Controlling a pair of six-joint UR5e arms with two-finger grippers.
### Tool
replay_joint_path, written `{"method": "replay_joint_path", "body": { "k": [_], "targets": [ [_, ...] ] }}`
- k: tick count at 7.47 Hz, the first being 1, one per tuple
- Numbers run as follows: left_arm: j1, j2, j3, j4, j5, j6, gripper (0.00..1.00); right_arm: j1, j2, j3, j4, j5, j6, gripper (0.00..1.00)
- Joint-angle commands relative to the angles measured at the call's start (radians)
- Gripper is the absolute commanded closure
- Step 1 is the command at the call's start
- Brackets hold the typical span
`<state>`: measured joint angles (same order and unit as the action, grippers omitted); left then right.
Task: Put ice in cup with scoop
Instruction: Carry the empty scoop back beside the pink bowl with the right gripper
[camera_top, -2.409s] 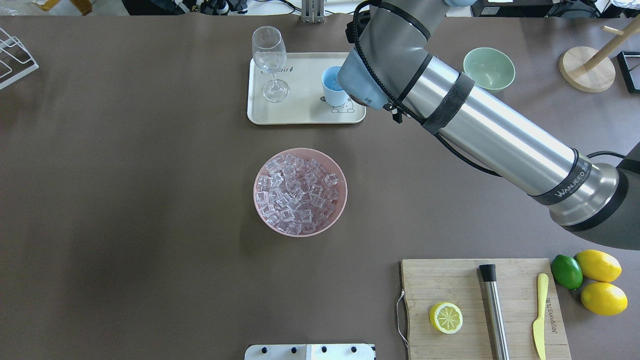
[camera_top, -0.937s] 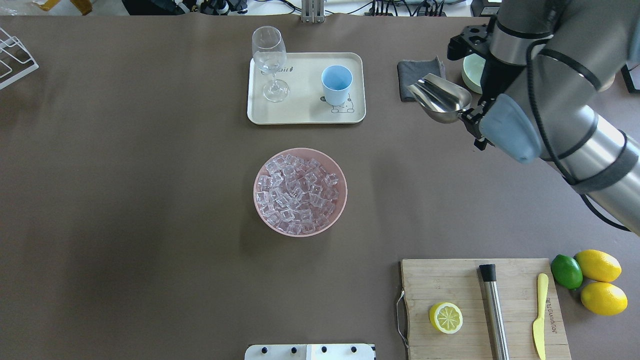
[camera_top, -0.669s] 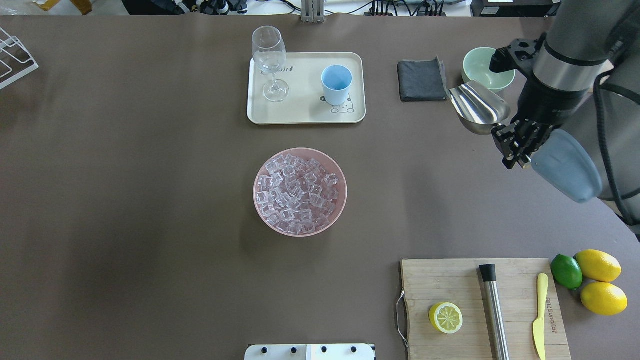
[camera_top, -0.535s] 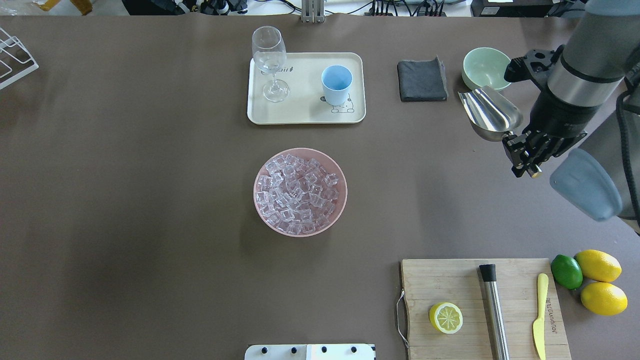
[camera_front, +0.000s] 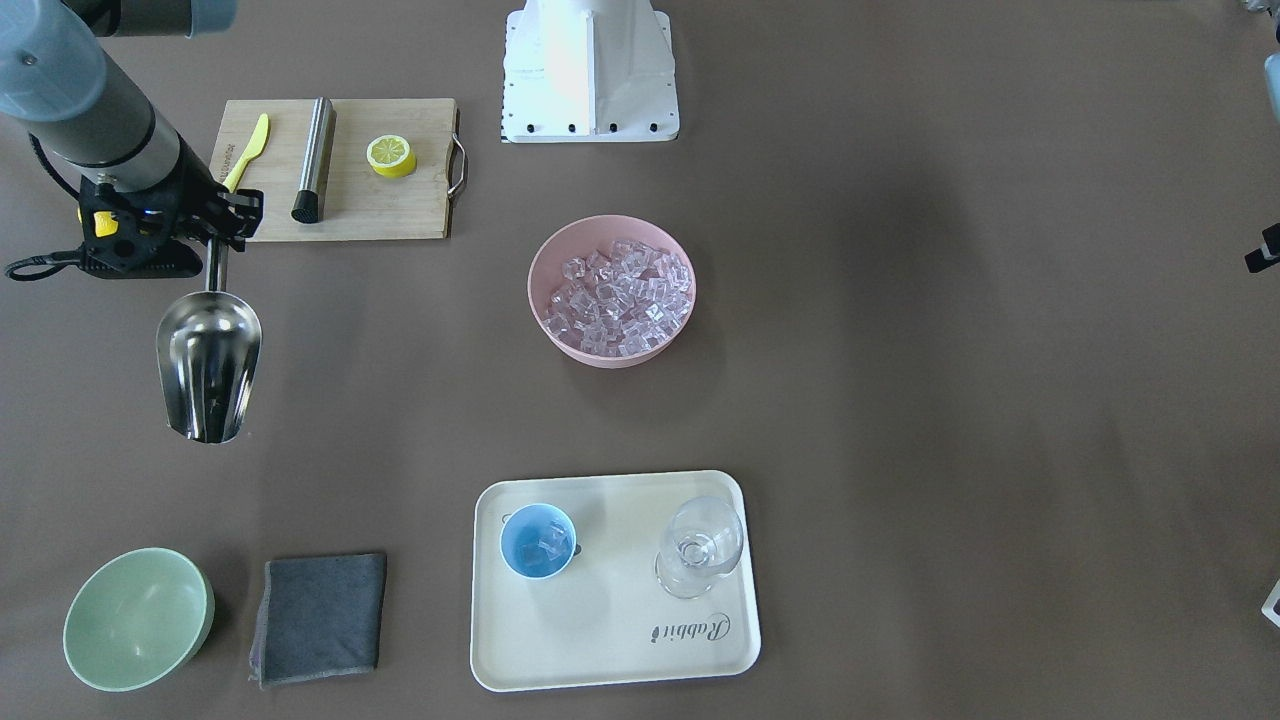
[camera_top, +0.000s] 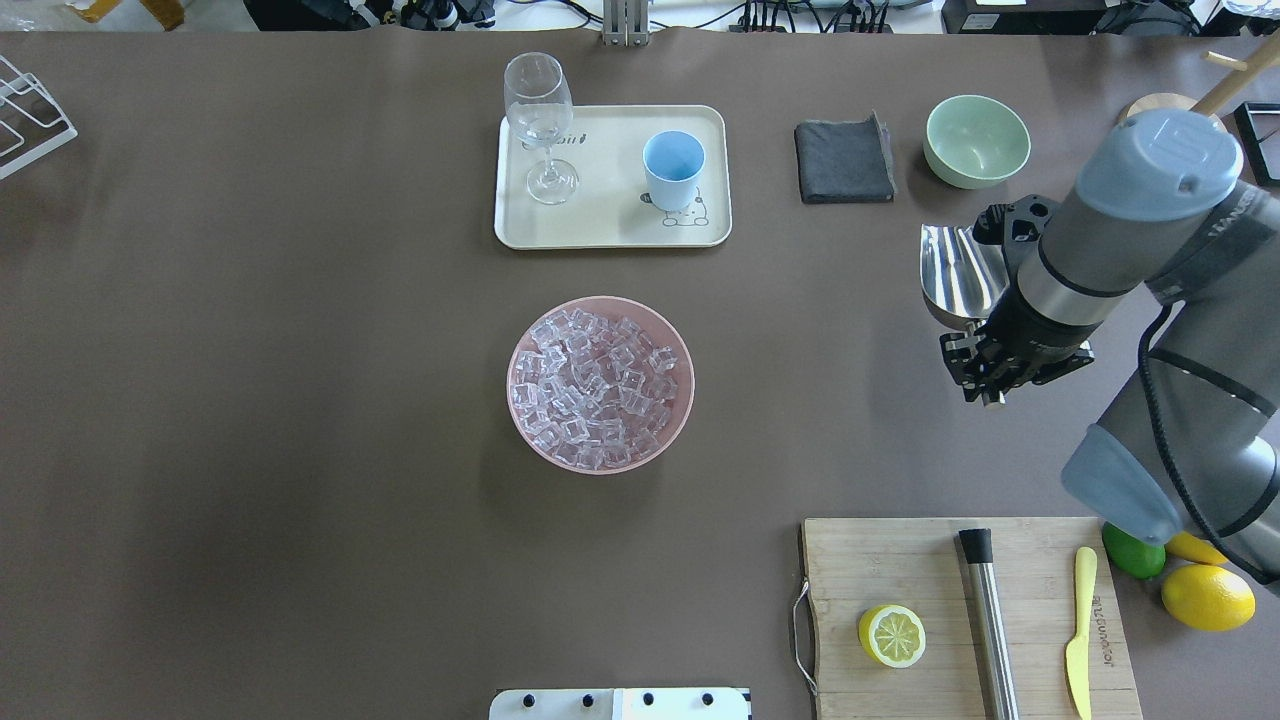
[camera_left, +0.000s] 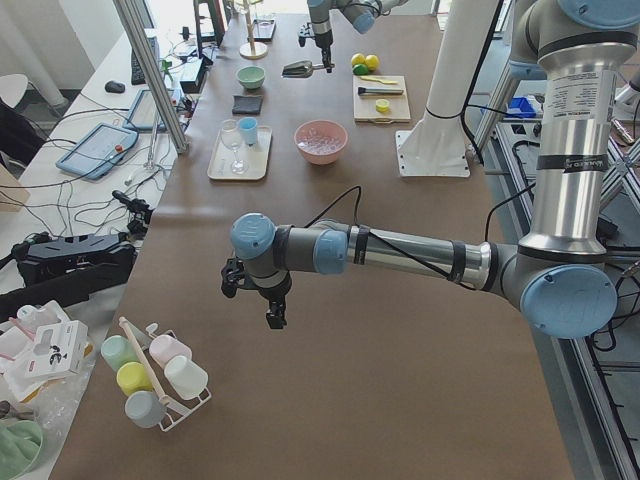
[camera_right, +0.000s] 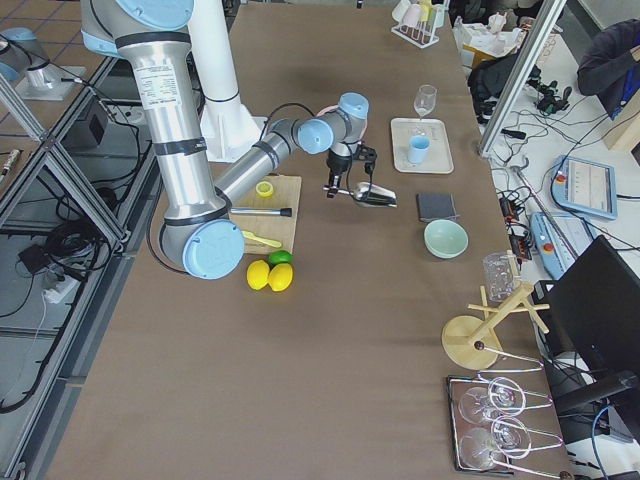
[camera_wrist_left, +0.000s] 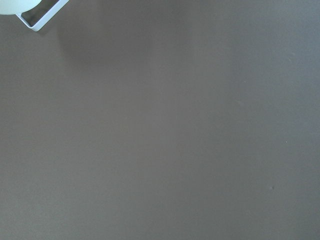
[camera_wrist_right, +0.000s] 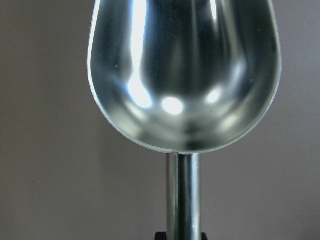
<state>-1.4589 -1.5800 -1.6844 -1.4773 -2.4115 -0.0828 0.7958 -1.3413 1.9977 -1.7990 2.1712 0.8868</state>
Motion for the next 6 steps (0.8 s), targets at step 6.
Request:
{"method": "replay_joint_path", "body": {
  "k": [6],
  "targets": [
    [0.000,0.000,-0.004,0.000,-0.001,0.000,0.02,-0.204,-0.133,-0.056,0.402,-0.086,0.259,1.00]
  ]
}}
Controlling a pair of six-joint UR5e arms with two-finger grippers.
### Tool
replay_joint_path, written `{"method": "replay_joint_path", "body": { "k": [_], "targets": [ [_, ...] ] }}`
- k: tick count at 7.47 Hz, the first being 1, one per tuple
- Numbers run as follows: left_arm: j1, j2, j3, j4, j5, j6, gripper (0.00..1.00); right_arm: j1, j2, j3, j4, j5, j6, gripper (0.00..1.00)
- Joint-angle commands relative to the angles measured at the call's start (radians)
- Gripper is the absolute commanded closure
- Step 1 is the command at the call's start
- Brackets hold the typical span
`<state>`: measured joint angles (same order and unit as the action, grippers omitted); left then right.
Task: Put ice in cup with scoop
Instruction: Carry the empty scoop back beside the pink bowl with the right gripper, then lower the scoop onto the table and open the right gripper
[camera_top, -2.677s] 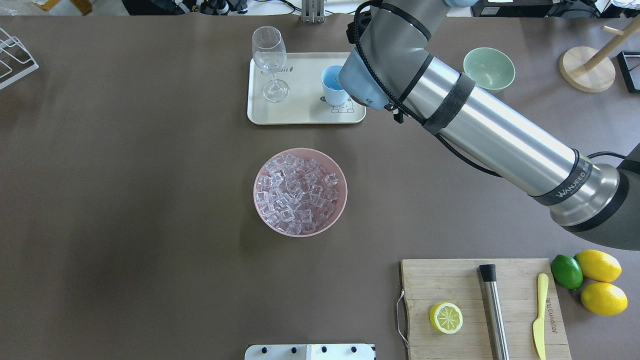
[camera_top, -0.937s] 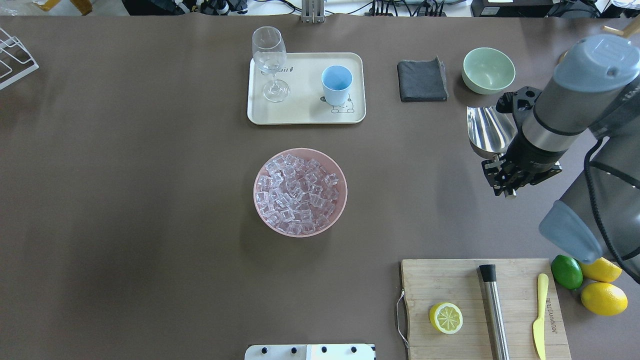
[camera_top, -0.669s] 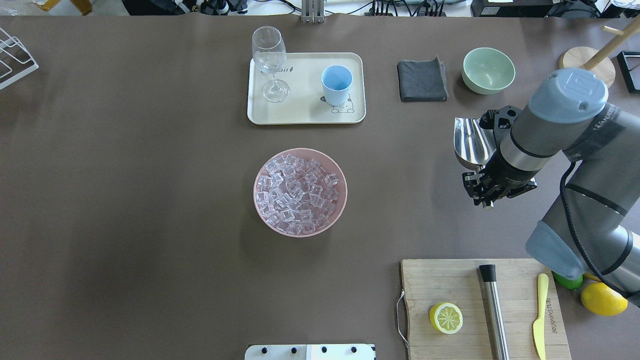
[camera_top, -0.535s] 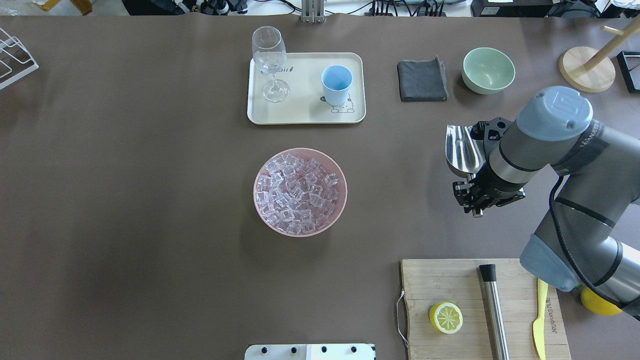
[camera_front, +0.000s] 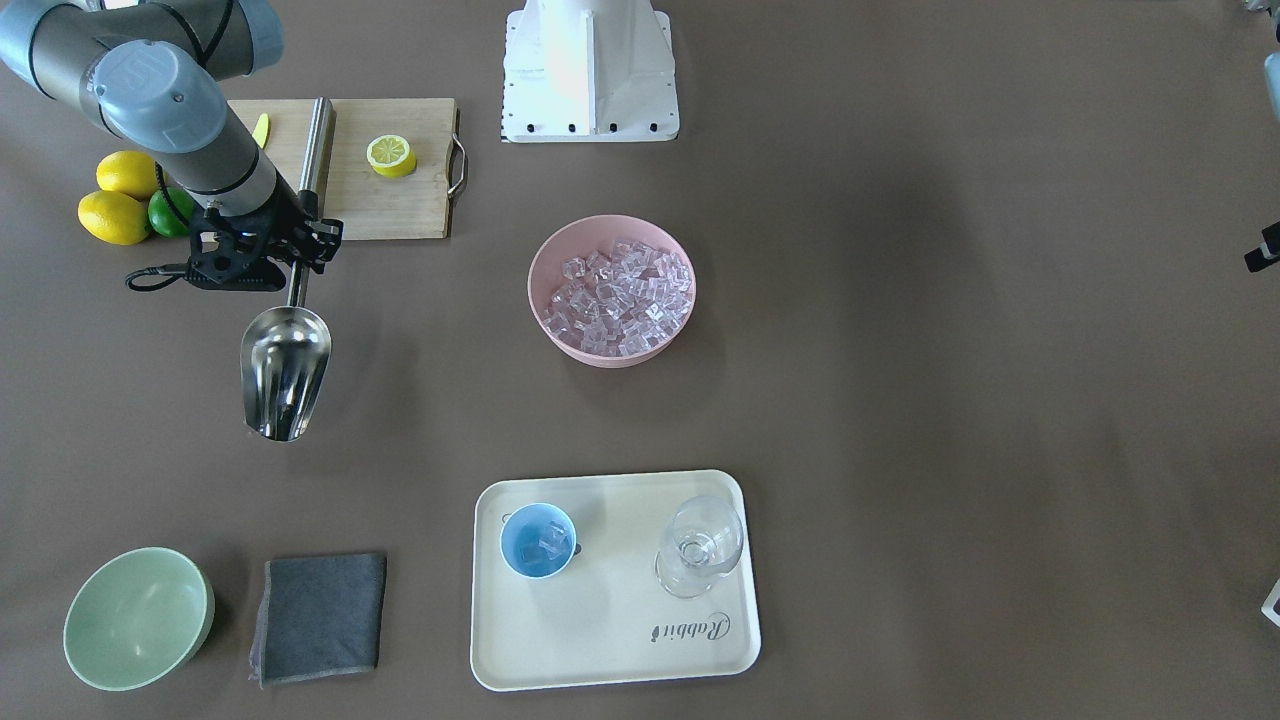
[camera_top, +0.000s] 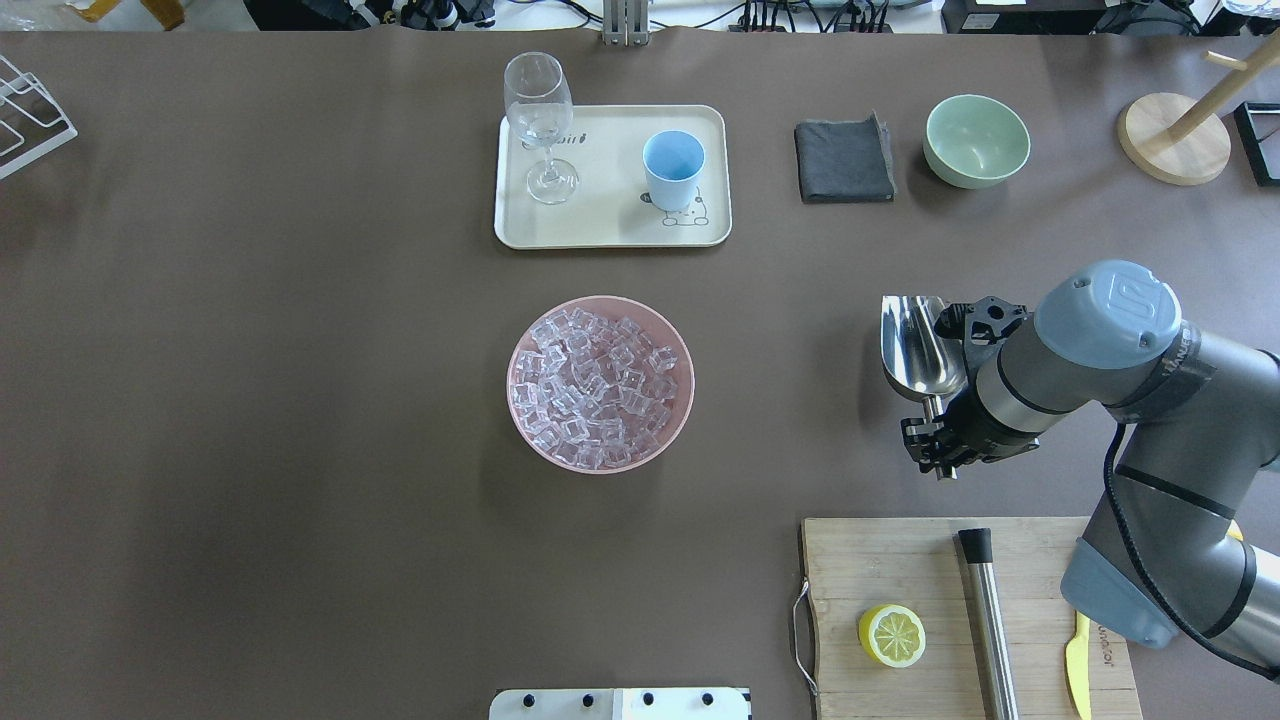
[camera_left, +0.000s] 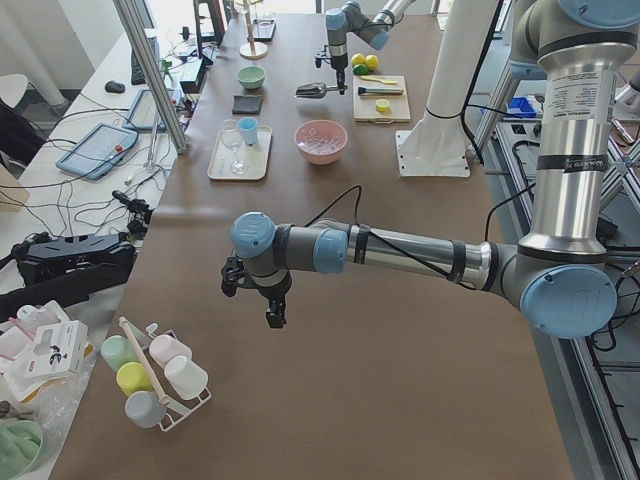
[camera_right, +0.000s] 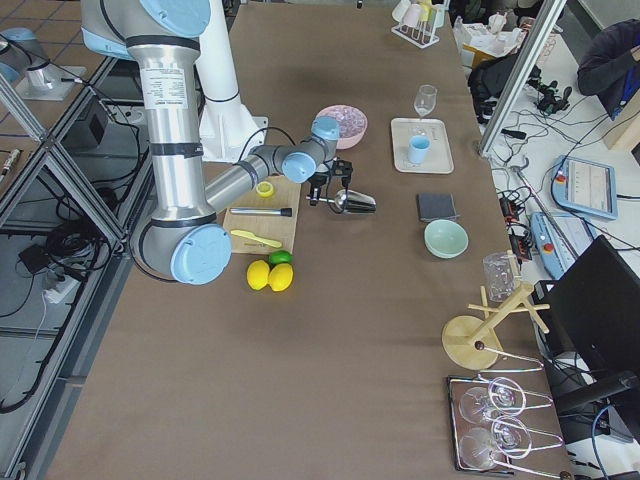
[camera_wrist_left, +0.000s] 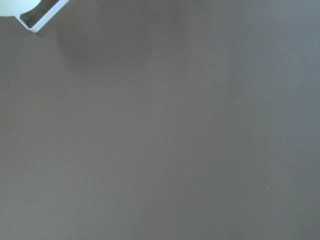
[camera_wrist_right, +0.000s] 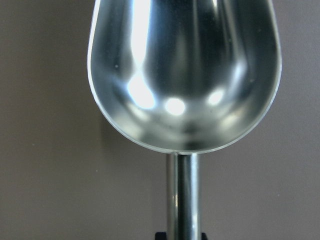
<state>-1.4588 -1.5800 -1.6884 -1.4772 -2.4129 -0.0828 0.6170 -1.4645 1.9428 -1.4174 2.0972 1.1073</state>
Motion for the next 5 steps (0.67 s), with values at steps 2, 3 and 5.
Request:
{"method": "replay_joint_path", "body": {
  "k": [2,3,5],
  "targets": [
    [0.000,0.000,-0.002,0.000,0.000,0.000,0.02,-0.042,-0.007,-0.001,0.020,-0.025,0.046,1.00],
    [0.000,0.000,-0.001,0.000,0.000,0.000,0.02,-0.046,-0.007,-0.001,0.020,-0.028,0.046,1.00],
    [0.000,0.000,-0.001,0.000,0.000,0.000,0.02,-0.054,-0.007,-0.001,0.020,-0.037,0.046,1.00]
  ]
}}
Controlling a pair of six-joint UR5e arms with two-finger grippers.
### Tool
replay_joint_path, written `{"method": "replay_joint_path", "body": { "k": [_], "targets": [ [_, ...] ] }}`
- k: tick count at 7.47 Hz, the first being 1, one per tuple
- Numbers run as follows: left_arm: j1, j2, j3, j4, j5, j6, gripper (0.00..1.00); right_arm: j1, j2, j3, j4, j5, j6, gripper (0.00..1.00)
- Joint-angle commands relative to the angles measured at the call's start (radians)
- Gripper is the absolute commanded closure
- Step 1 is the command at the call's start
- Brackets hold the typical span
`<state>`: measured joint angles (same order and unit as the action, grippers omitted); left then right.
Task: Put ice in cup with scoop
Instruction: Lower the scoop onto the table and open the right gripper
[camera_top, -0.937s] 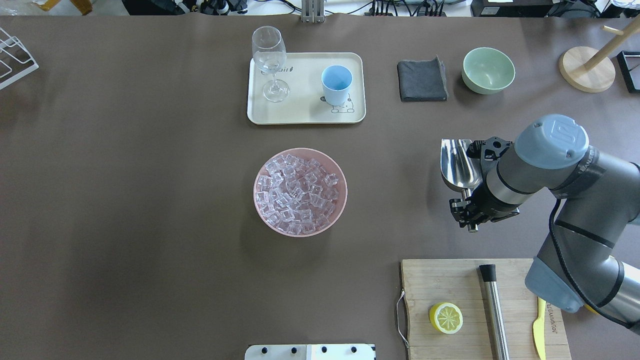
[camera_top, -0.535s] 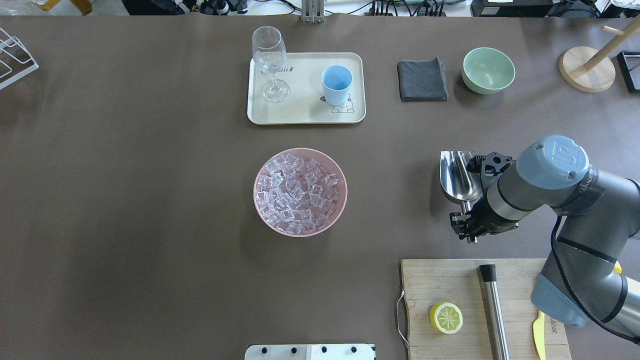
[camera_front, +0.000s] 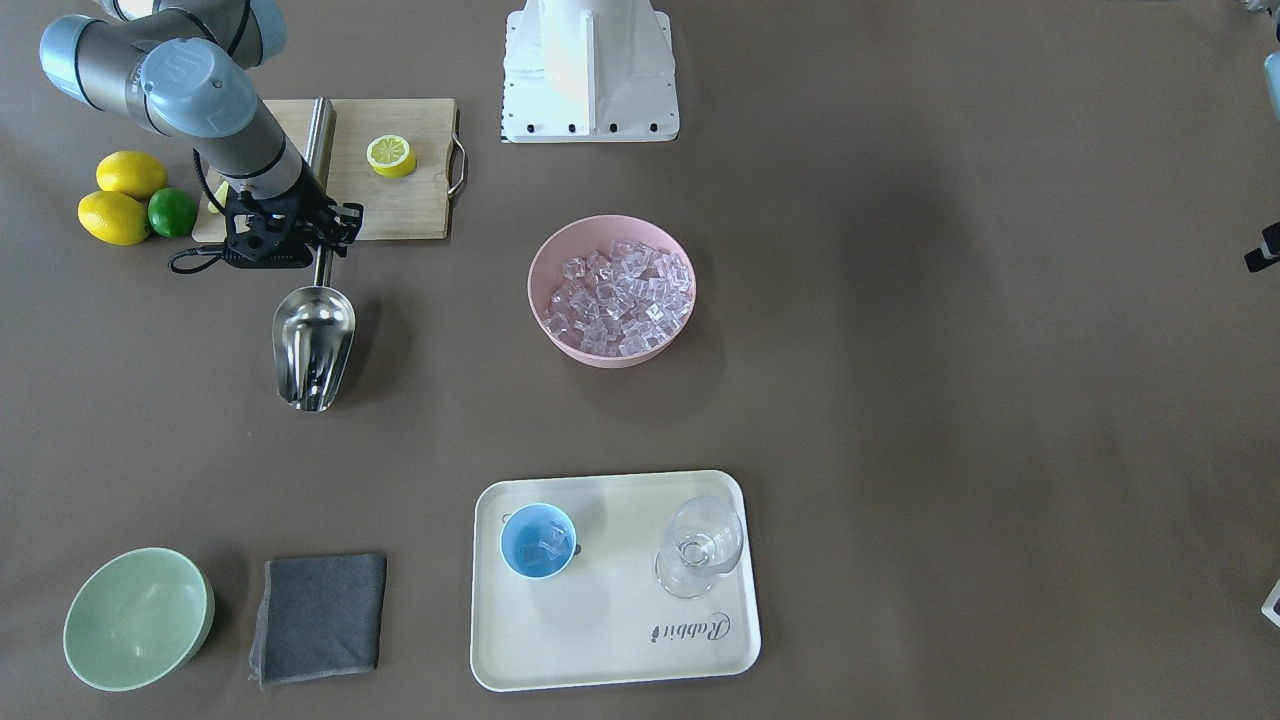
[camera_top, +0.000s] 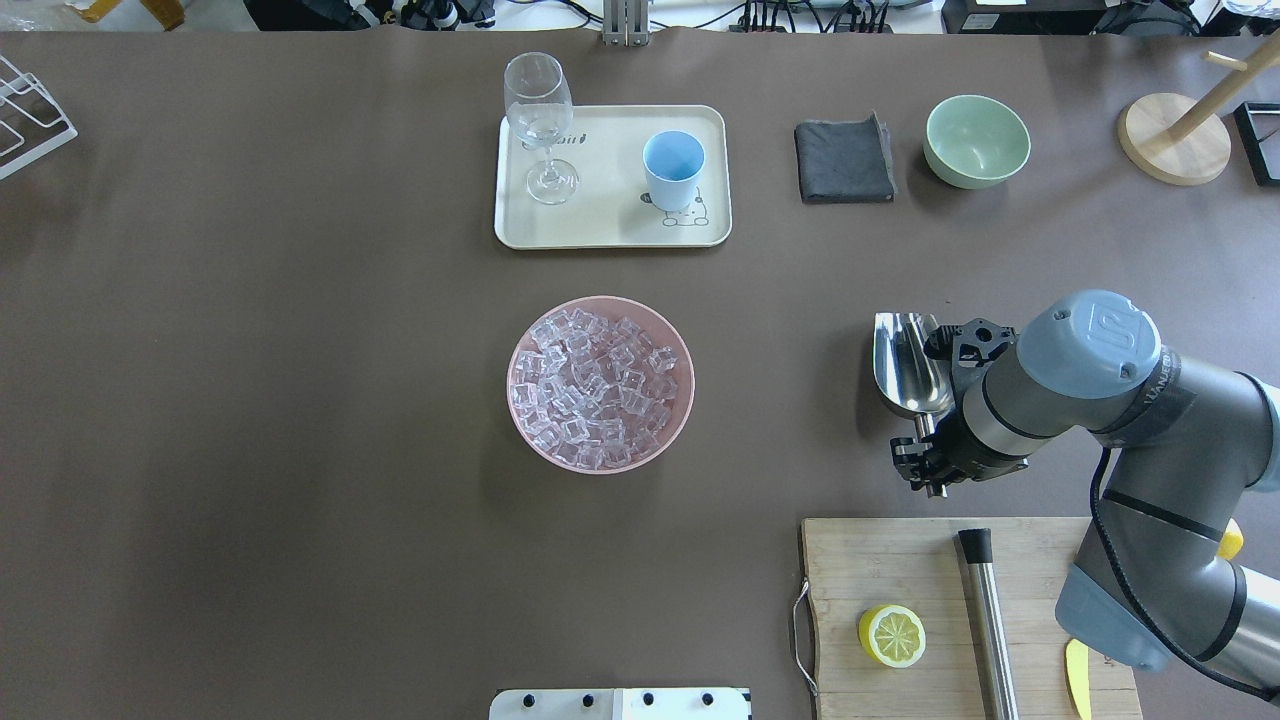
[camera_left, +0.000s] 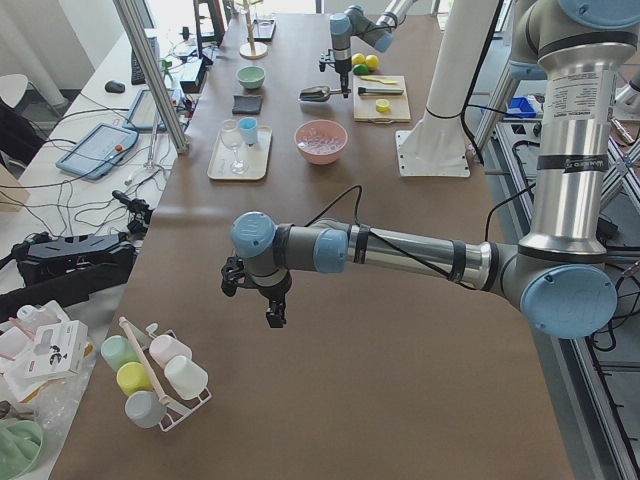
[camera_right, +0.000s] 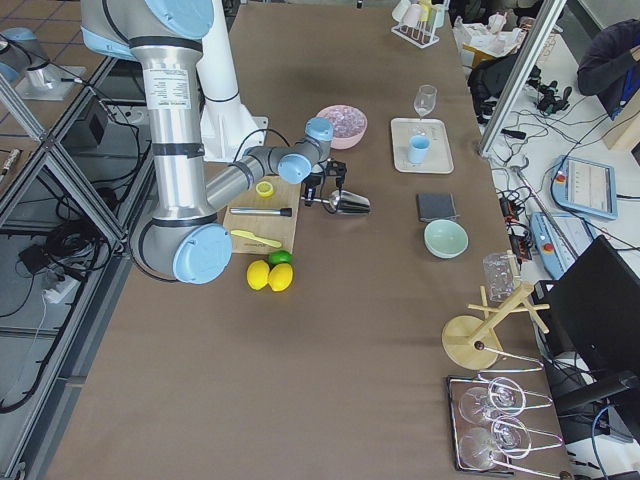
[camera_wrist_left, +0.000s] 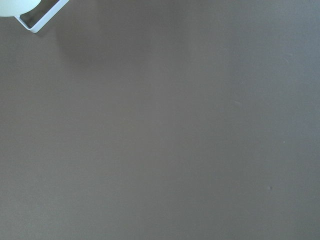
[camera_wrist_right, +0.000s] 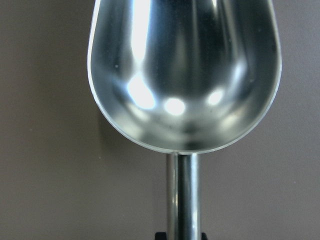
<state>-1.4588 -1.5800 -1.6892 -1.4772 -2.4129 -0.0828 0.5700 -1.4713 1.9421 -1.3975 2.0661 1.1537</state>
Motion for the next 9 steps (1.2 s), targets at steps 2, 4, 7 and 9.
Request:
{"method": "replay_joint_path", "body": {
  "k": [2,4,7,9],
  "targets": [
    [0.000,0.000,0.000,0.002,0.000,0.000,0.02,-0.012,0.002,0.000,0.000,-0.011,0.000,1.00],
    [0.000,0.000,0.000,0.002,0.000,0.000,0.02,-0.012,0.003,0.000,0.000,-0.008,-0.014,0.43],
    [-0.002,0.000,0.002,0.003,0.000,0.000,0.02,-0.016,0.014,0.011,-0.001,0.002,-0.017,0.01],
    [-0.002,0.002,0.002,0.003,0.000,0.000,0.02,0.001,0.012,0.034,-0.014,0.031,-0.018,0.01]
  ]
}}
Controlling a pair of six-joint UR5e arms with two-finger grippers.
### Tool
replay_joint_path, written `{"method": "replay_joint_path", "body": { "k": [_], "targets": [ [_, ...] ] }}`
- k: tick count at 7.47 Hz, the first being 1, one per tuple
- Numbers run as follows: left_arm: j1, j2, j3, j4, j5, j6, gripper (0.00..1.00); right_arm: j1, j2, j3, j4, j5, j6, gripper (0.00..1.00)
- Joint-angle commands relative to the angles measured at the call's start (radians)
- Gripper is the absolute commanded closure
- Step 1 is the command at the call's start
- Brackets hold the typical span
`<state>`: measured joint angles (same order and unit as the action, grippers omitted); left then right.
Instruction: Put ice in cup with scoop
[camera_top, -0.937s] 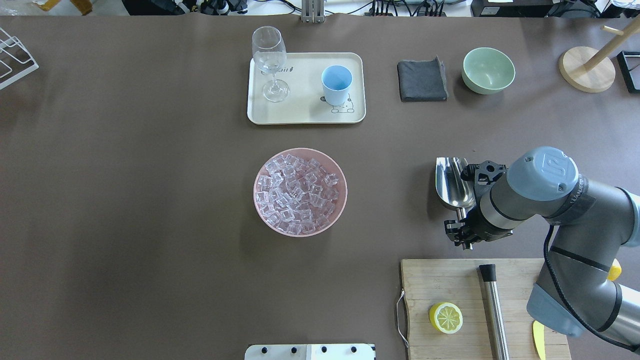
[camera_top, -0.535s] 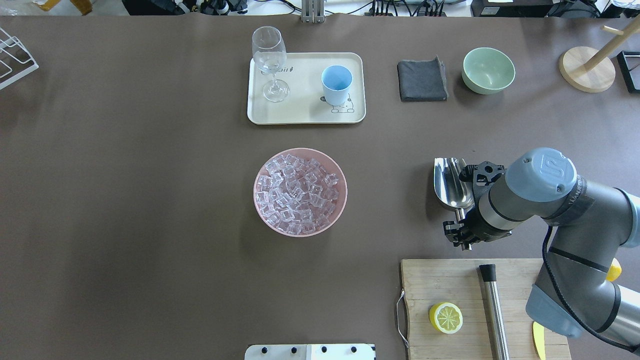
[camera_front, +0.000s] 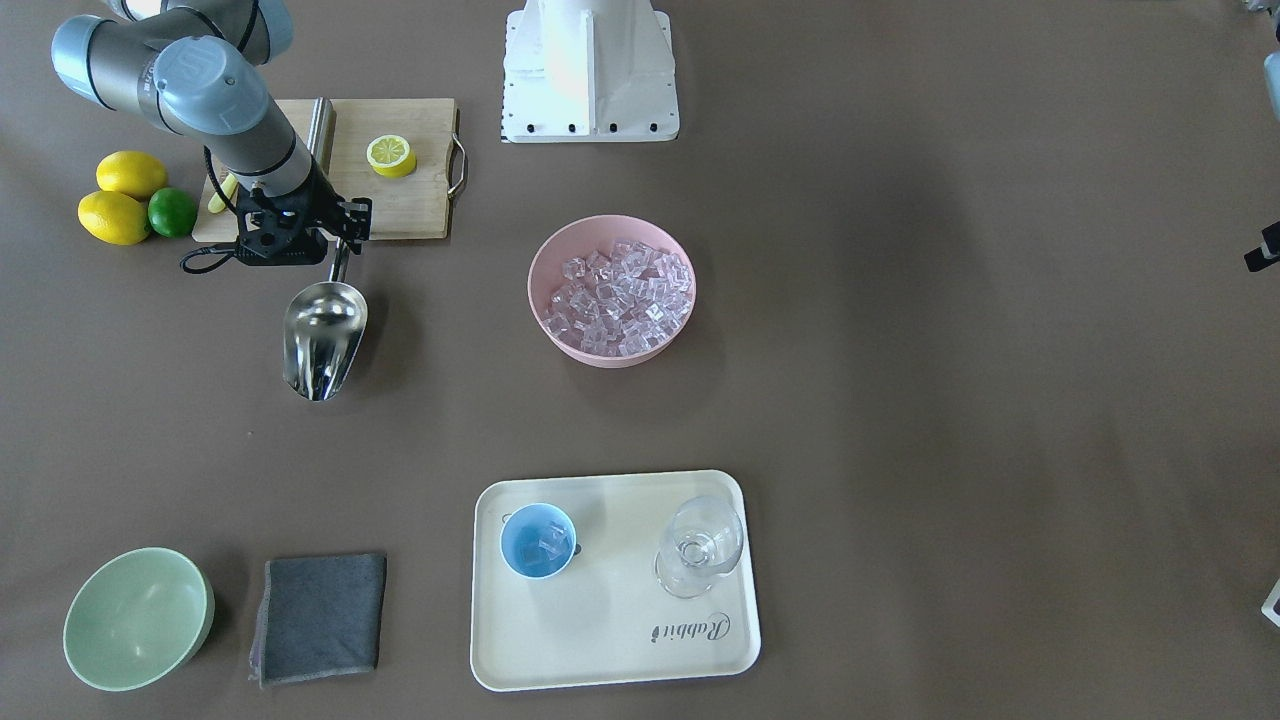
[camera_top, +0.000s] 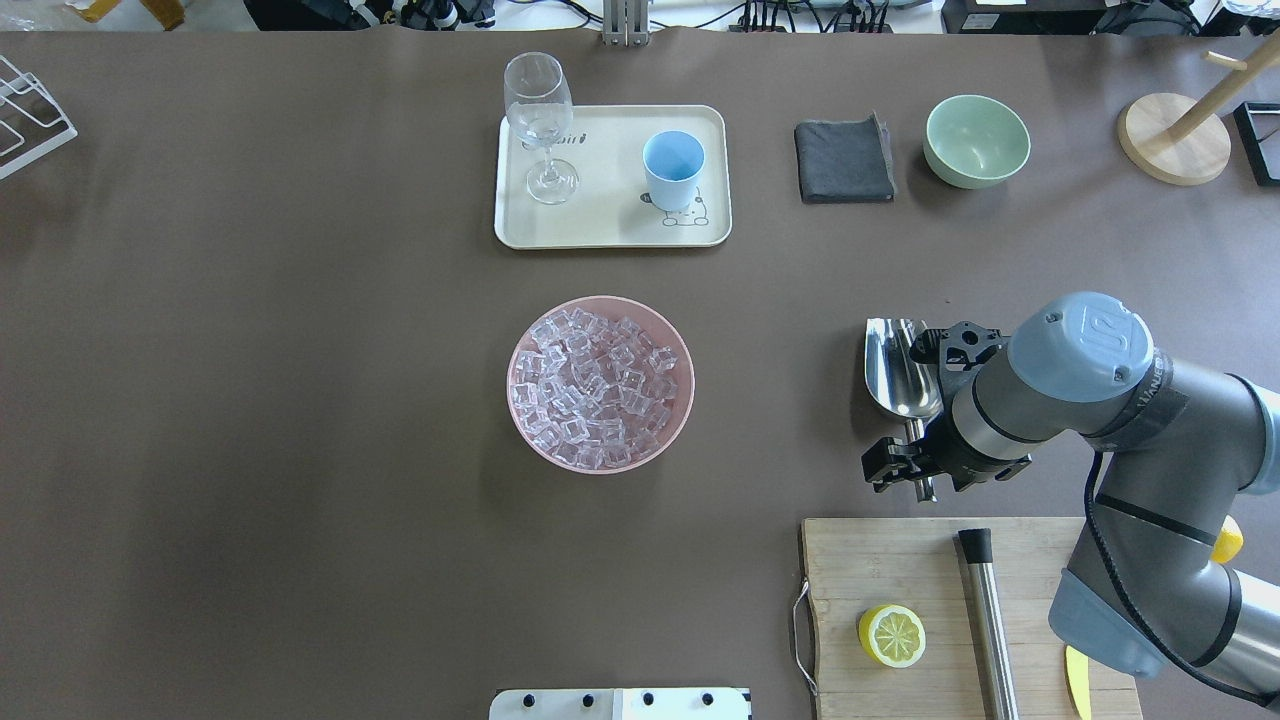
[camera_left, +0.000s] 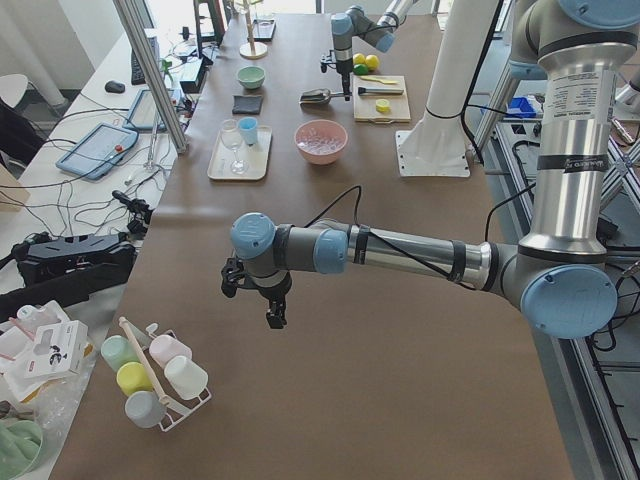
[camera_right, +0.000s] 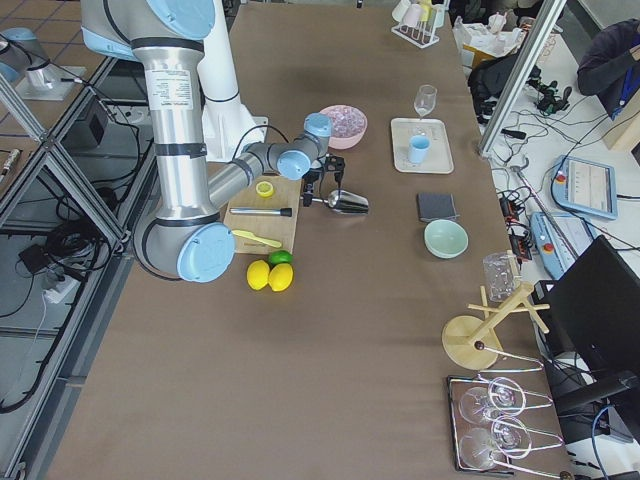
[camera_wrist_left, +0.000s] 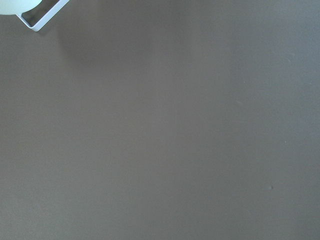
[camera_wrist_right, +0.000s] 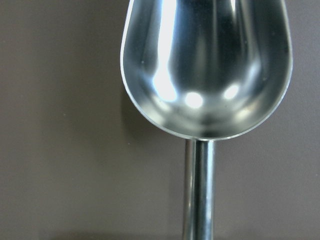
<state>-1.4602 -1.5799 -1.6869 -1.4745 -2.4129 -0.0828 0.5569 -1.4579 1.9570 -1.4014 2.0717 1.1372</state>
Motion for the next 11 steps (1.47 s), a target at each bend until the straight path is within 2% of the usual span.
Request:
{"method": "replay_joint_path", "body": {
  "k": [1,2,4,6,8,9,11],
  "targets": [
    [0.000,0.001,0.000,0.000,0.000,0.000,0.02,0.030,-0.002,0.023,-0.011,0.037,-0.008,0.01],
    [0.000,0.005,-0.002,0.000,0.000,0.000,0.02,0.056,-0.005,0.026,-0.013,0.054,-0.014,0.01],
    [0.000,0.008,-0.007,0.000,0.000,0.000,0.02,0.171,-0.022,0.026,-0.014,0.148,-0.129,0.01],
    [0.001,0.008,-0.008,0.000,0.000,0.000,0.02,0.263,-0.073,0.068,-0.109,0.154,-0.302,0.01],
    [0.000,0.008,-0.007,0.000,0.000,0.000,0.02,0.377,-0.157,0.077,-0.137,0.154,-0.474,0.01],
    [0.000,0.006,-0.007,0.000,0.000,0.000,0.02,0.471,-0.198,0.059,-0.139,0.154,-0.623,0.01],
    [0.000,0.006,-0.010,0.000,0.000,0.000,0.02,0.653,-0.225,-0.048,-0.139,0.157,-0.837,0.01]
  ]
}}
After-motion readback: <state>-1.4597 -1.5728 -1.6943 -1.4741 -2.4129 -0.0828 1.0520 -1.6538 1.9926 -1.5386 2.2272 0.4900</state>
